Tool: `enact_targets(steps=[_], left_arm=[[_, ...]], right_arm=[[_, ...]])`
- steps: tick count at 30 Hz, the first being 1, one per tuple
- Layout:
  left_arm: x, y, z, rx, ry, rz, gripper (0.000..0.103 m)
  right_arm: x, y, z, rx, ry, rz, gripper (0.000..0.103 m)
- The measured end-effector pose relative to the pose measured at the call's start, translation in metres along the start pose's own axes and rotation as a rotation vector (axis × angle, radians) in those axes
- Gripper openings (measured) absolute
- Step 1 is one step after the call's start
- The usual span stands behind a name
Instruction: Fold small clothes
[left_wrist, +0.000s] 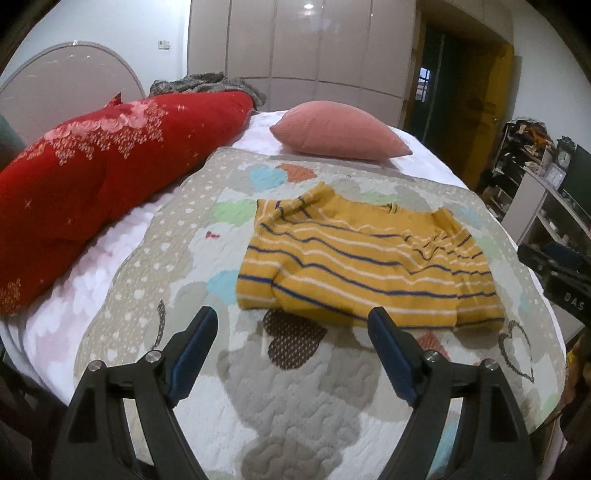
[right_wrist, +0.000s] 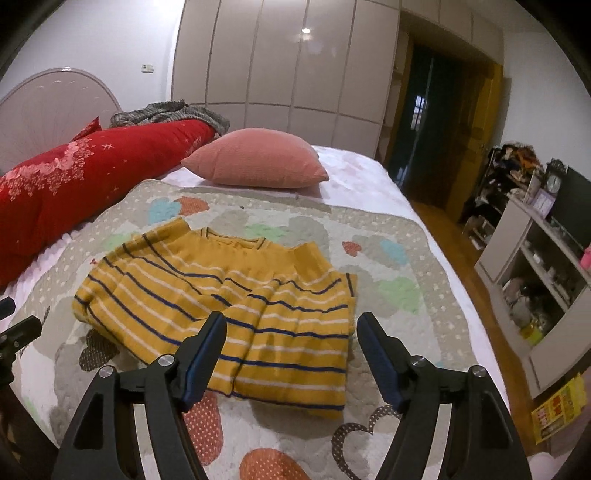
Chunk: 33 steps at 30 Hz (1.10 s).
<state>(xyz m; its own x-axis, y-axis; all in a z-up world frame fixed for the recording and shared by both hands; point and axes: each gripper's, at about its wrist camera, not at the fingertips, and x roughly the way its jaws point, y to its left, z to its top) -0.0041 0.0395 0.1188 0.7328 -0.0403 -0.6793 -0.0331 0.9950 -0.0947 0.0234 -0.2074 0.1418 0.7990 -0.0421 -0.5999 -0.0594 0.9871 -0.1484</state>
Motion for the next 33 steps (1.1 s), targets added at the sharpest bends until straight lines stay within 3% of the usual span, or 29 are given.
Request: enact_targets(steps=[4, 9, 11, 13, 14, 20, 23, 27, 30, 32, 33], left_arm=[[0.008, 0.015, -0.011, -0.044, 0.045, 0.027, 0.082], [0.019, 0.044, -0.025, -0.109, 0.083, 0.065, 0.082], [0.024, 0.057, -0.029, -0.14, 0.098, 0.064, 0.082], [0.027, 0.069, -0.034, -0.169, 0.104, 0.051, 0.082], [0.028, 0.074, -0.036, -0.173, 0.105, 0.048, 0.082], [0.033, 0.102, -0.043, -0.195, 0.097, 0.036, 0.082], [0.037, 0.116, -0.049, -0.206, 0.102, 0.025, 0.082], [0.041, 0.131, -0.054, -0.226, 0.111, 0.0, 0.083], [0.042, 0.14, -0.057, -0.237, 0.112, -0.019, 0.082], [0.041, 0.144, -0.059, -0.239, 0.109, -0.03, 0.082], [0.041, 0.146, -0.06, -0.238, 0.107, -0.027, 0.082]], right_arm=[[0.004, 0.003, -0.005, 0.007, 0.021, 0.042, 0.08], [0.025, 0.019, -0.013, 0.011, 0.074, 0.211, 0.08], [0.038, 0.036, -0.013, -0.01, 0.097, 0.312, 0.078], [0.053, 0.06, -0.013, -0.039, 0.125, 0.41, 0.062], [0.065, 0.077, -0.011, -0.055, 0.157, 0.462, 0.06], [0.122, 0.158, 0.008, -0.055, 0.267, 0.618, 0.058], [0.156, 0.193, 0.026, -0.041, 0.291, 0.625, 0.058], [0.213, 0.227, 0.054, -0.05, 0.326, 0.509, 0.059], [0.254, 0.234, 0.067, 0.053, 0.4, 0.496, 0.07], [0.269, 0.235, 0.075, 0.103, 0.415, 0.467, 0.07], [0.272, 0.236, 0.077, 0.099, 0.422, 0.452, 0.064]])
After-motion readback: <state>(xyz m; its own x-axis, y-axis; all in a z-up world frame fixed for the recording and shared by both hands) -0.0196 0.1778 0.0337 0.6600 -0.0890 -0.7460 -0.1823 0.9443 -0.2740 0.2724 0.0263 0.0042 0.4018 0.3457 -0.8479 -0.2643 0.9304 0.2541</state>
